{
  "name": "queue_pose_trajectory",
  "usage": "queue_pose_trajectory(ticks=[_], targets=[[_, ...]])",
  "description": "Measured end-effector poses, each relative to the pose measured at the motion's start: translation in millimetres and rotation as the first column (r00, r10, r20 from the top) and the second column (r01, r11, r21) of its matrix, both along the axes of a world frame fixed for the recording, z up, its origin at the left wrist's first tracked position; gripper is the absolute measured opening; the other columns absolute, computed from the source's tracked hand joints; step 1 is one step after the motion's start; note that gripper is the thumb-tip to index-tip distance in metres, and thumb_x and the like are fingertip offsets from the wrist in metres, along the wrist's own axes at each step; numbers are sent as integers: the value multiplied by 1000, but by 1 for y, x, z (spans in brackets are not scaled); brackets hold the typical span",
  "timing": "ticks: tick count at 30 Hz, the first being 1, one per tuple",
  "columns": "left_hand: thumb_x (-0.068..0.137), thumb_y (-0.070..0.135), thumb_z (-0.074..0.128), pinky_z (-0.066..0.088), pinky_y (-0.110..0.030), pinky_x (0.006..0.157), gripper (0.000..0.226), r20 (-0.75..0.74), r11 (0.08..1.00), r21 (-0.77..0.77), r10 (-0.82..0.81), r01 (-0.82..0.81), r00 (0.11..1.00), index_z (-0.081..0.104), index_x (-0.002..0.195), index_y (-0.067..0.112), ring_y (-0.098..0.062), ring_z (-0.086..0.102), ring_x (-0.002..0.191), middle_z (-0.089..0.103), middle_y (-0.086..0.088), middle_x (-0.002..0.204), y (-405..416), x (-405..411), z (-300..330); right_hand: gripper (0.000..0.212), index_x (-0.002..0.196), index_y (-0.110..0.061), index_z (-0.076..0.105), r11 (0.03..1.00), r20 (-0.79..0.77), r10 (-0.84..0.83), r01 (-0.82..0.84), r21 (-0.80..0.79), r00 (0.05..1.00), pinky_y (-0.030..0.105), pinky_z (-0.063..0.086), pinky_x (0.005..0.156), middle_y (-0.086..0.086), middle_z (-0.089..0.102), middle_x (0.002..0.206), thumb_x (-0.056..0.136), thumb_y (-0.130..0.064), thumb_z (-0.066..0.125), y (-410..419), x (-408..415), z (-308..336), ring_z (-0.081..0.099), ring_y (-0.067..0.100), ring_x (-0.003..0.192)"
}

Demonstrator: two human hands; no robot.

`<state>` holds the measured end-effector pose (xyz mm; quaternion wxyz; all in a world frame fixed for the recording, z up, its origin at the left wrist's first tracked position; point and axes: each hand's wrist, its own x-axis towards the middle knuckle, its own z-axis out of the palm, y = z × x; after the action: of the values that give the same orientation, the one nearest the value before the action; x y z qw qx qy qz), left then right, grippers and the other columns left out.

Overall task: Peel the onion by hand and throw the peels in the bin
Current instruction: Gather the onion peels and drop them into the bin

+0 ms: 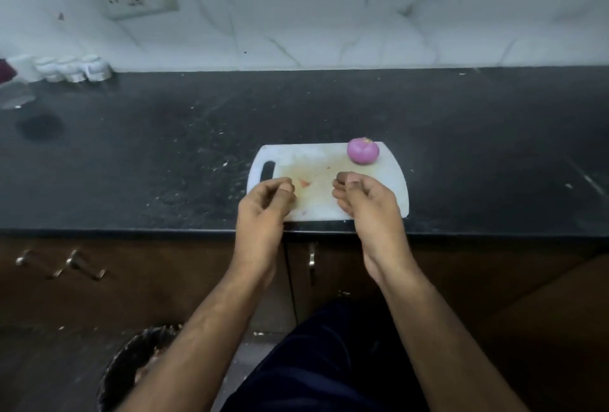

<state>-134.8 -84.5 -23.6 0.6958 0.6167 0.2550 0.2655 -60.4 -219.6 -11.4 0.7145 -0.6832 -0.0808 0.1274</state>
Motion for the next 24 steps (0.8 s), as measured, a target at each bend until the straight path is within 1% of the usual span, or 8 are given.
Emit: queue_pose_trajectory(ticks=[4,8,10,14,17,19,21,24], targets=[[100,21,71,52,-30,104,26,-244,772,582,-133,255,961,72,126,19,-9,66,118,69,9,128,15,33,-10,30,132,-18,64,790,469,128,196,-581,874,26,48,98,-6,65,128,107,-21,48,-19,44,-14,60,11,116],[109,36,54,27,-40,128,55,-521,328,787,-103,523,848,46,158,12,-25,38,153,43,-7,165,28,64,-18,40,148,-16,48,598,426,367,141,-789,827,38,45,108,-2,51,150,109,-22,39,-17,68,-29,49,18,134],[113,40,41,14,-37,132,57,-589,251,766,-91,591,803,36,163,15,-24,21,161,28,-6,173,28,70,-26,46,155,-17,40,555,391,426,105,-825,816,35,31,119,-1,38,162,110,-28,36,-7,66,-33,36,18,148],[109,23,40,23,-16,124,52,-417,542,699,-223,468,881,42,160,14,-10,41,150,47,-1,163,35,63,-29,50,160,-14,27,606,352,526,-50,-794,774,24,8,124,1,23,169,111,-24,30,22,53,-31,18,13,156],[99,22,39,32,-15,120,61,-275,734,579,-233,354,933,42,159,15,-1,46,143,51,7,155,45,58,-27,45,155,-16,39,805,292,439,-226,-549,850,21,23,121,-2,42,160,110,-19,36,38,53,-20,35,11,148],[98,23,41,33,-18,122,61,-221,810,505,-214,299,952,43,159,15,3,46,143,51,8,155,49,57,-27,40,147,-17,52,896,309,280,-132,-424,909,20,32,116,-4,56,149,109,-18,40,40,62,-12,48,10,139],[100,29,42,35,-26,124,59,-179,859,443,-195,256,964,45,157,17,3,48,143,53,8,156,50,56,-27,38,144,-18,57,876,370,173,30,-481,913,17,36,108,-5,61,143,109,-20,41,35,75,-6,54,11,133],[104,44,41,36,-37,126,58,-135,884,414,-175,216,975,46,156,18,1,47,144,53,9,156,53,58,-30,48,154,-16,43,664,325,408,-33,-747,853,30,31,118,1,45,158,110,-35,33,33,82,-10,41,17,146]])
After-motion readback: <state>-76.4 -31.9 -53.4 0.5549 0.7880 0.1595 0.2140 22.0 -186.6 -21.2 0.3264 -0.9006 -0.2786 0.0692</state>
